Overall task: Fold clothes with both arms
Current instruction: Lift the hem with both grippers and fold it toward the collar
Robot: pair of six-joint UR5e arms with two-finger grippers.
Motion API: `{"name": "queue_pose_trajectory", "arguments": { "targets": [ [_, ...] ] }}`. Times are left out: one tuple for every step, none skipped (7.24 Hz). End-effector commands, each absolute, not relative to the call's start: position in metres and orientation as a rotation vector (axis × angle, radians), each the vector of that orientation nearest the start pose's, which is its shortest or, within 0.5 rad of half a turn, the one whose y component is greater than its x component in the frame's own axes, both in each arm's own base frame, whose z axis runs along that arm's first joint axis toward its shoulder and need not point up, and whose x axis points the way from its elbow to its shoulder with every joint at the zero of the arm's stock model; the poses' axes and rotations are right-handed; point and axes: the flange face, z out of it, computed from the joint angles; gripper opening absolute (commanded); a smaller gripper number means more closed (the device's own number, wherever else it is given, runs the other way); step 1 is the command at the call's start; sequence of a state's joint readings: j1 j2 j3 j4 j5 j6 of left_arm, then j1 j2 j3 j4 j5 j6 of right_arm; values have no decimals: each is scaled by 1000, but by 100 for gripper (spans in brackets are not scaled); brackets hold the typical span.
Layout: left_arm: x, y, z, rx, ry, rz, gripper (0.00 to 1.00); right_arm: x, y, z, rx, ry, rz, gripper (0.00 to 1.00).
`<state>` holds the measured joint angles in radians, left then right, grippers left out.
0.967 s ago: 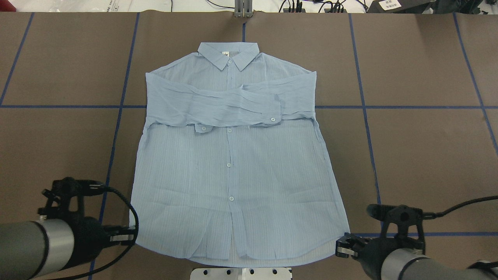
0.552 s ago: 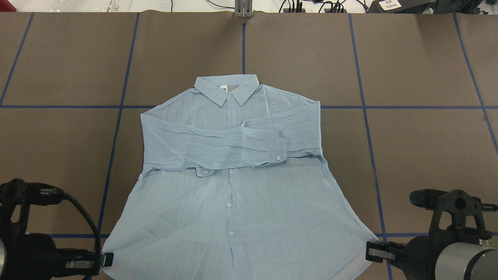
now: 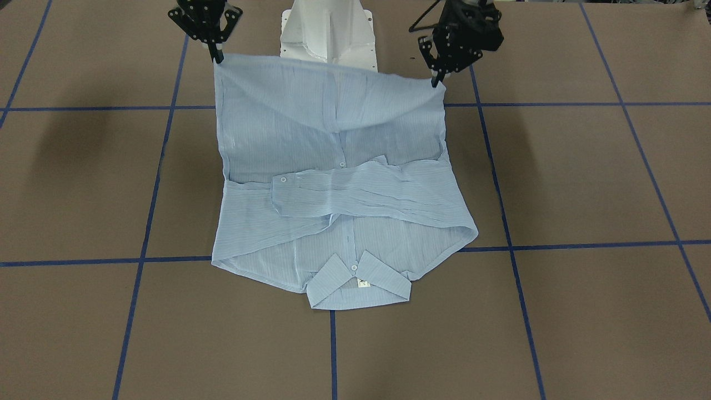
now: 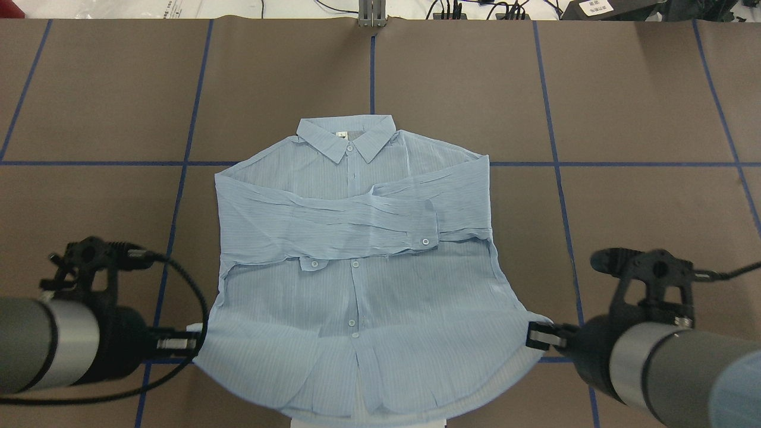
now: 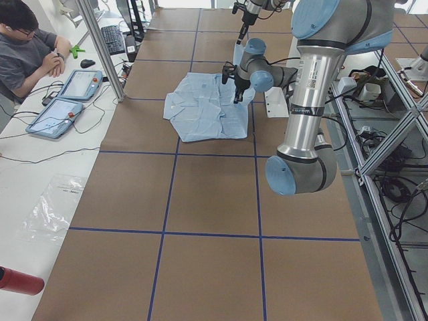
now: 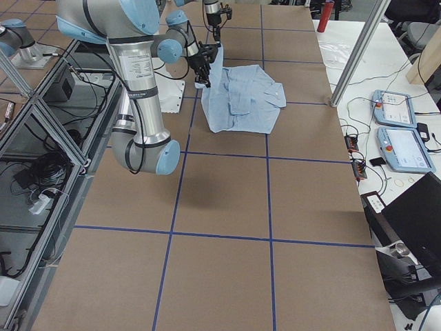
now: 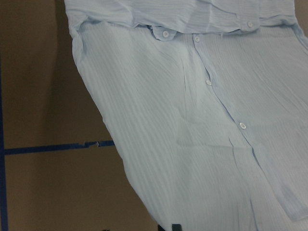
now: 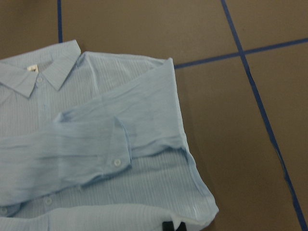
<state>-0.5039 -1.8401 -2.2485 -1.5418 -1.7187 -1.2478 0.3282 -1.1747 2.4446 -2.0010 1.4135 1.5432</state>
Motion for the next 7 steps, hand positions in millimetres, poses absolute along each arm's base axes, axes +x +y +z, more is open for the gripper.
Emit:
{"name": "queue_pose_trajectory", "arguments": {
  "targets": [
    [330,-431,243,348,809,-178,0,-343,-359,152,397,-777,458,0],
    [335,-457,242,370,782,-213,0,-371,-400,161,442,-781,449,0],
    [362,-487,246,393,740,-236,0,-398,-443,187,475,-793,467,0],
    [386,-509,272,410,758,-234,0,-423,-480,225,499,-758,445,0],
    [408,-529,307,424,771,-234,0,-443,-511,250,506,-736,450,0],
    [425,-547,334,453,759,-247,0,-464,-538,270,503,-699,446,0],
    [438,-561,362,467,745,-255,0,-471,-555,290,503,-683,457,0]
  ]
}}
